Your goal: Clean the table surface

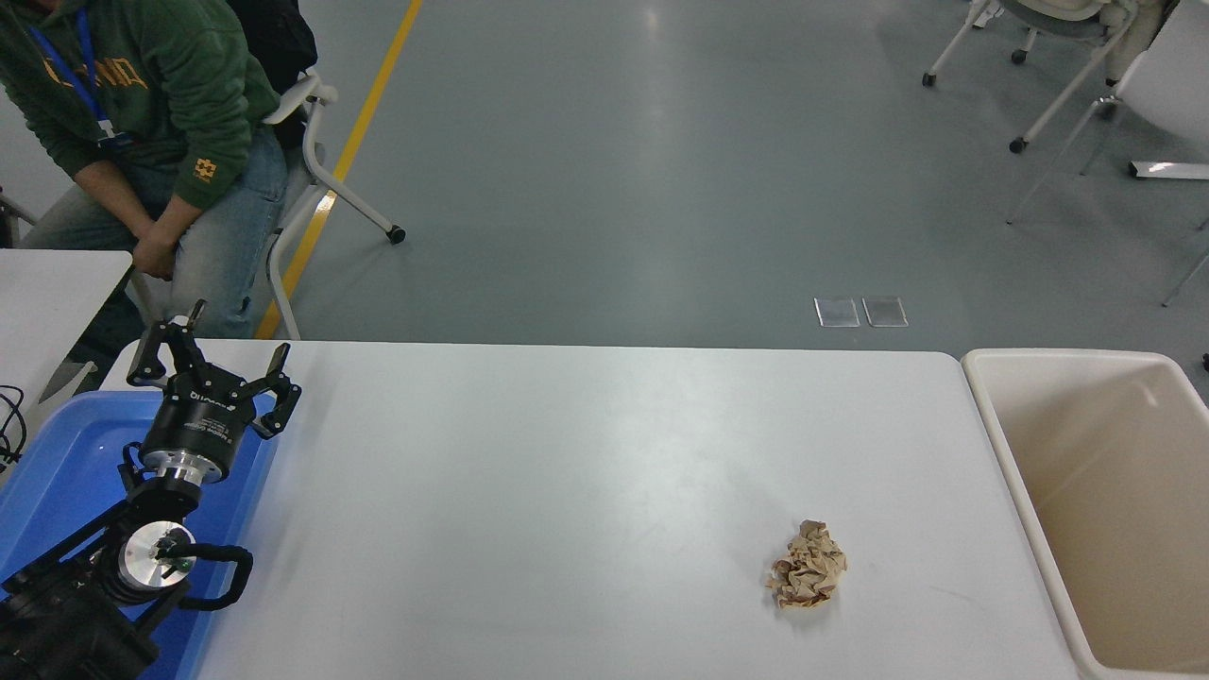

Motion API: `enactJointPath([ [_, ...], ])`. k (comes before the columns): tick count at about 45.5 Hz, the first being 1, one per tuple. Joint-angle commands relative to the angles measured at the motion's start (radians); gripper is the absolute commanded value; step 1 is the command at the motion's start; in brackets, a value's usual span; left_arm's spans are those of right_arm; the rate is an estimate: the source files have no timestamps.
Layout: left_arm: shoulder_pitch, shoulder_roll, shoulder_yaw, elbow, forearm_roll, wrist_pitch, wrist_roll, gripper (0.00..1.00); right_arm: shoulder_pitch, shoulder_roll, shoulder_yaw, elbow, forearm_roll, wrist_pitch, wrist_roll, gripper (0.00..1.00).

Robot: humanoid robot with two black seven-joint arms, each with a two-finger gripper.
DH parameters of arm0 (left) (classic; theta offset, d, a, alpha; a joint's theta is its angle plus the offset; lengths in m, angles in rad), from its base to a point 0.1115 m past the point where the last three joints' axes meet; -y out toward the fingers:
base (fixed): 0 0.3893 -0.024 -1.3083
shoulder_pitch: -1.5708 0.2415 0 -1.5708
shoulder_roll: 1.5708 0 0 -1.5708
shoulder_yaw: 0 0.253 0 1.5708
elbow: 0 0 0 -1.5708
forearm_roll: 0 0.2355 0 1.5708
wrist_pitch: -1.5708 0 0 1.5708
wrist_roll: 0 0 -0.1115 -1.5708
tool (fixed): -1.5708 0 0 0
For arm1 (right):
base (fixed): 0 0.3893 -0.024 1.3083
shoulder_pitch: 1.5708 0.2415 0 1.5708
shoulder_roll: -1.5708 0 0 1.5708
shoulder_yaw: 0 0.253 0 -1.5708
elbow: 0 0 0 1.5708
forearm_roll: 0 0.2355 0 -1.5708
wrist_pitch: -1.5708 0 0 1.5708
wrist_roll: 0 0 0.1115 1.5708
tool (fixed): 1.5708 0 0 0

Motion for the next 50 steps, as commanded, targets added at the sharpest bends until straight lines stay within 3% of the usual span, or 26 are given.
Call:
enactJointPath([
  [1, 0.000, 0.000, 0.000, 0.000, 0.000, 0.000, 0.000, 0.99, -0.071, 0.039, 0.155, 0.134, 0.005, 0.000, 0.005, 1.00],
  [20, 0.000, 0.000, 0.000, 0.000, 0.000, 0.000, 0.000, 0.99, -0.059, 0.228, 0.183, 0.159, 0.233, 0.064, 0.037, 1.00],
  [24, 0.000, 0.000, 0.000, 0.000, 0.000, 0.000, 0.000, 0.99, -0.063, 0.271, 0.189, 0.183, 0.236, 0.110, 0.067, 0.99],
  [36, 0.000, 0.000, 0.000, 0.000, 0.000, 0.000, 0.000, 0.99, -0.071, 0.438, 0.190, 0.197, 0.218, 0.095, 0.141, 1.00],
  [50, 0.000, 0.000, 0.000, 0.000, 0.000, 0.000, 0.000, 0.99, -0.027, 0.462, 0.184, 0.099, 0.166, 0.049, 0.242, 0.99],
])
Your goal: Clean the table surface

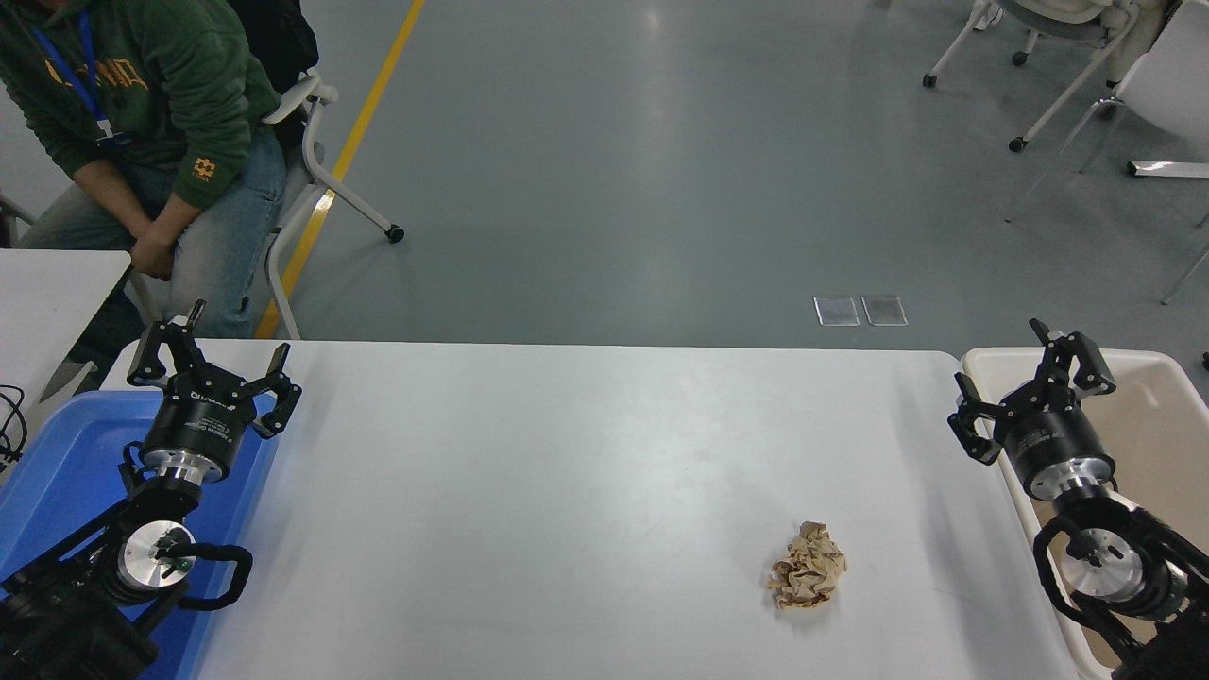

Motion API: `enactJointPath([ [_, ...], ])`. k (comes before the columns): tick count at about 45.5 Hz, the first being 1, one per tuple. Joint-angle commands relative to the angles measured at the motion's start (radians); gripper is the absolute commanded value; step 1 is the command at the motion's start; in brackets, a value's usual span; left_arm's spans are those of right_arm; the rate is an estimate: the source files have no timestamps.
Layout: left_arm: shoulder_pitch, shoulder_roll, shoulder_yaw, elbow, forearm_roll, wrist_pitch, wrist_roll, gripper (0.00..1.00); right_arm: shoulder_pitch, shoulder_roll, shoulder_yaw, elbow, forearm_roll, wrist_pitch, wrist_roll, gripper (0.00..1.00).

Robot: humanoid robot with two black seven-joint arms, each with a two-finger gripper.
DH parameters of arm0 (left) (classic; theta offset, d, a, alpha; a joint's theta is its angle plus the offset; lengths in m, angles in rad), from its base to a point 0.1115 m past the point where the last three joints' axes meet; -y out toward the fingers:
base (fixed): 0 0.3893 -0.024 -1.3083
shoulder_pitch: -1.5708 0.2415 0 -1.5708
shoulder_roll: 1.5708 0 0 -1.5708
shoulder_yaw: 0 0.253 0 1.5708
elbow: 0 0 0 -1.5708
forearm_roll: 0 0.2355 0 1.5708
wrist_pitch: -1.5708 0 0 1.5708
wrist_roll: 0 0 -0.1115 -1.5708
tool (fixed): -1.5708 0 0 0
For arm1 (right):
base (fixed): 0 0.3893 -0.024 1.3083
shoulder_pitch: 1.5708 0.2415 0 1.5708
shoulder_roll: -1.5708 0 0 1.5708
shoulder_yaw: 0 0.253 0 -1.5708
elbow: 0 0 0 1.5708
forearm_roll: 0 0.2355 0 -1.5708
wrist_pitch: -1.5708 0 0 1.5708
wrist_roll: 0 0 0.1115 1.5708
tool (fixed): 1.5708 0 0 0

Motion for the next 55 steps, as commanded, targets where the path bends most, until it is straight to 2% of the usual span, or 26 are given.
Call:
enactJointPath([
  [1, 0.000, 0.000, 0.000, 0.000, 0.000, 0.000, 0.000, 0.99, 0.028, 0.039, -0.006, -0.069, -0.023, -0.019, 0.070, 0.99],
  [20, 0.000, 0.000, 0.000, 0.000, 0.000, 0.000, 0.000, 0.99, 0.046, 0.045, -0.085, -0.093, -0.024, 0.013, 0.071, 1.00],
  [38, 0.000, 0.000, 0.000, 0.000, 0.000, 0.000, 0.000, 0.99, 0.095, 0.101, -0.108, -0.145, -0.024, -0.005, 0.067, 1.00],
  [55, 0.000, 0.000, 0.000, 0.000, 0.000, 0.000, 0.000, 0.99, 0.105, 0.096, -0.129, -0.153, -0.018, -0.007, 0.039, 1.00],
])
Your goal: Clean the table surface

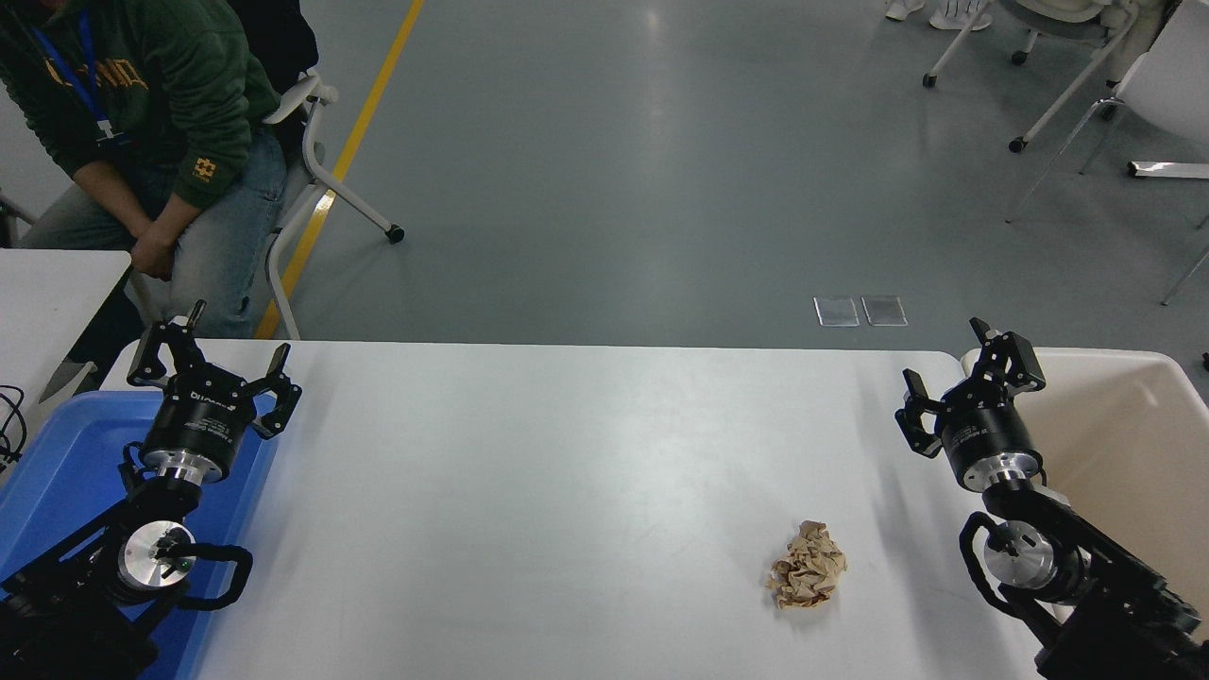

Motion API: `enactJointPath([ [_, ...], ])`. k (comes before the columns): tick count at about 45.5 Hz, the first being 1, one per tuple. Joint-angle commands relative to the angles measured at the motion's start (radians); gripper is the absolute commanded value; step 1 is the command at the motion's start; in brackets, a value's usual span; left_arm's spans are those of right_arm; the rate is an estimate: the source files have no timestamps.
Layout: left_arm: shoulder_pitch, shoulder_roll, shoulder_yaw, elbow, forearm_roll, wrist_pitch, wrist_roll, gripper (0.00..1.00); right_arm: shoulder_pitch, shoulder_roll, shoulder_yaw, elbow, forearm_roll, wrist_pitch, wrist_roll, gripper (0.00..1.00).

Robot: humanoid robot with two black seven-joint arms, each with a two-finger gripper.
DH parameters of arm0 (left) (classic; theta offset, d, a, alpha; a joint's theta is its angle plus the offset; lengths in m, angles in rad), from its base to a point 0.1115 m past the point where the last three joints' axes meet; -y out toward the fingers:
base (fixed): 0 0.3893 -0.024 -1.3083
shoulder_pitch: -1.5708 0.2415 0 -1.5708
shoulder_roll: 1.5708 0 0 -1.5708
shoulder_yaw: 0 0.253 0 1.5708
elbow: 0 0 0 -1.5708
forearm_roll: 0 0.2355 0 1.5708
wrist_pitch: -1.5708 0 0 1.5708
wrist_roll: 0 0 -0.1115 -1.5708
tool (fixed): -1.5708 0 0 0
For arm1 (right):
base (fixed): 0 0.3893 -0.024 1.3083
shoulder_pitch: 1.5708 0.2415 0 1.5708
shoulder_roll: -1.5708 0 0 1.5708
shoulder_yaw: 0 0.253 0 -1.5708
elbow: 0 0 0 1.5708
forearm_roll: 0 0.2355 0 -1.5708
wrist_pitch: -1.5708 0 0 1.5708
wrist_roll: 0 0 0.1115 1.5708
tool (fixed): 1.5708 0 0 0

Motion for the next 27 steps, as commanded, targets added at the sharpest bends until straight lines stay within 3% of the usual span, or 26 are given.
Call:
enactJointPath([
  [1, 0.000, 0.000, 0.000, 0.000, 0.000, 0.000, 0.000, 0.99, 0.008, -0.001, -0.017, -0.005, 0.008, -0.002, -0.021, 1.00],
  [12, 0.000, 0.000, 0.000, 0.000, 0.000, 0.000, 0.000, 0.99, -0.003, -0.022, -0.015, 0.015, 0.016, -0.002, -0.035, 1.00],
  [27, 0.000, 0.000, 0.000, 0.000, 0.000, 0.000, 0.000, 0.99, -0.069, -0.200, -0.102, 0.356, 0.004, -0.085, -0.161, 1.00],
])
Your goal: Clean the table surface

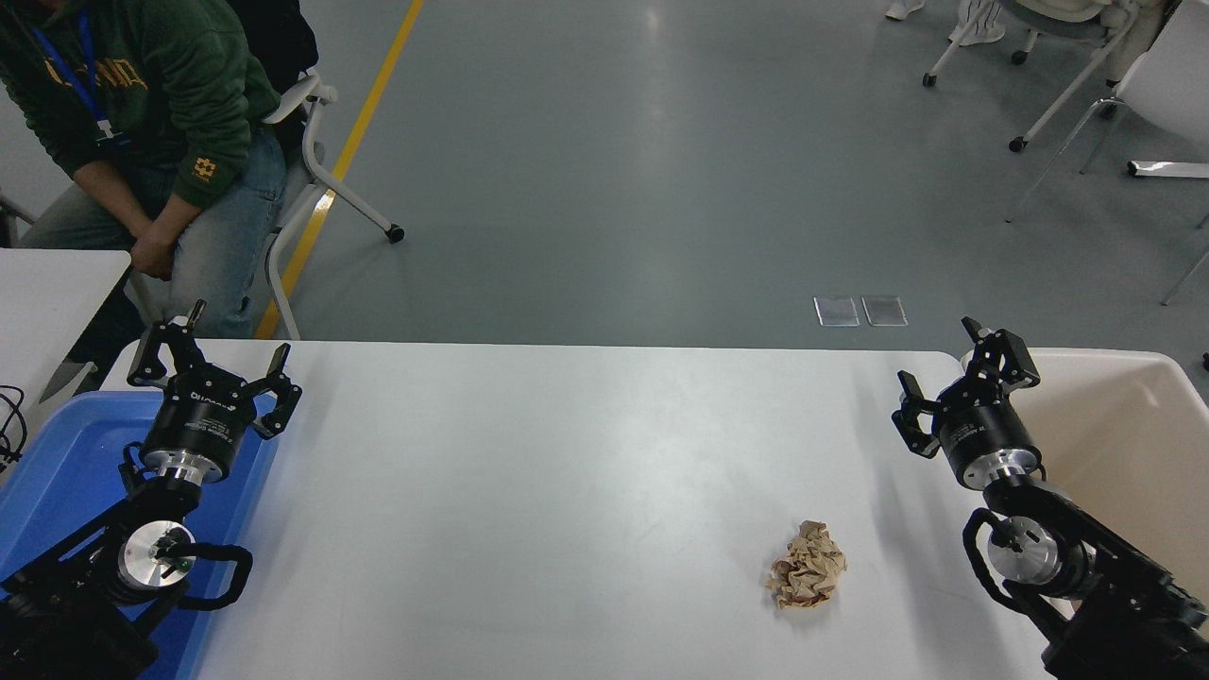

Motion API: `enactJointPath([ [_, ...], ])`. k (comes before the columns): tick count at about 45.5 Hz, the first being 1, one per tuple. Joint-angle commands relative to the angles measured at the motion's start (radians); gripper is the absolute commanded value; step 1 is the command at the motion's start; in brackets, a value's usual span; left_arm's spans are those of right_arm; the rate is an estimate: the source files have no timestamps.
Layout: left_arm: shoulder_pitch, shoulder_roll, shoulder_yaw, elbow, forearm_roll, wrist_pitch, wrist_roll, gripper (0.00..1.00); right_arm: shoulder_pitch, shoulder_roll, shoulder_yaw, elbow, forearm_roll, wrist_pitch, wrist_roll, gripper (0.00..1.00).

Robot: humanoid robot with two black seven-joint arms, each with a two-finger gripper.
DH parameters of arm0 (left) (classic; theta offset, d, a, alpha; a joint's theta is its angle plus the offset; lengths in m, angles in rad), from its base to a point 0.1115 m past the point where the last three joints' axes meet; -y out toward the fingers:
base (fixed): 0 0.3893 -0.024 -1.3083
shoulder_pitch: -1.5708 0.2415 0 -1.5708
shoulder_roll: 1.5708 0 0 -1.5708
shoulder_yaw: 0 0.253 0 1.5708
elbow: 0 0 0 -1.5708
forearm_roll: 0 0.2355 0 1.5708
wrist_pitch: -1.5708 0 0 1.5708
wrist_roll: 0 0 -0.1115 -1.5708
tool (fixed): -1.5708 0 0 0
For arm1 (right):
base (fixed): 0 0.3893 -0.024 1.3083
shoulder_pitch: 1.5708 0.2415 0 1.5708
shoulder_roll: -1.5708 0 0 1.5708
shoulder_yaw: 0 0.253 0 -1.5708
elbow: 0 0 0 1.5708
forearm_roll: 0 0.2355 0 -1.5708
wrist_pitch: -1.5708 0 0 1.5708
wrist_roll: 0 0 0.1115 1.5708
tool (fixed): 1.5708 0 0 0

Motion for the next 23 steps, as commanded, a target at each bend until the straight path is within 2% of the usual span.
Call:
enactJointPath([
  [1, 0.000, 0.000, 0.000, 0.000, 0.000, 0.000, 0.000, 0.99, -0.036, -0.126, -0.098, 0.221, -0.014, -0.066, -0.097, 1.00],
  [8, 0.000, 0.000, 0.000, 0.000, 0.000, 0.000, 0.000, 0.99, -0.018, -0.218, -0.221, 0.275, -0.040, -0.082, -0.105, 1.00],
  [23, 0.000, 0.000, 0.000, 0.000, 0.000, 0.000, 0.000, 0.99, 0.080, -0.400, -0.406, 0.466, -0.077, -0.087, -0.194, 1.00],
])
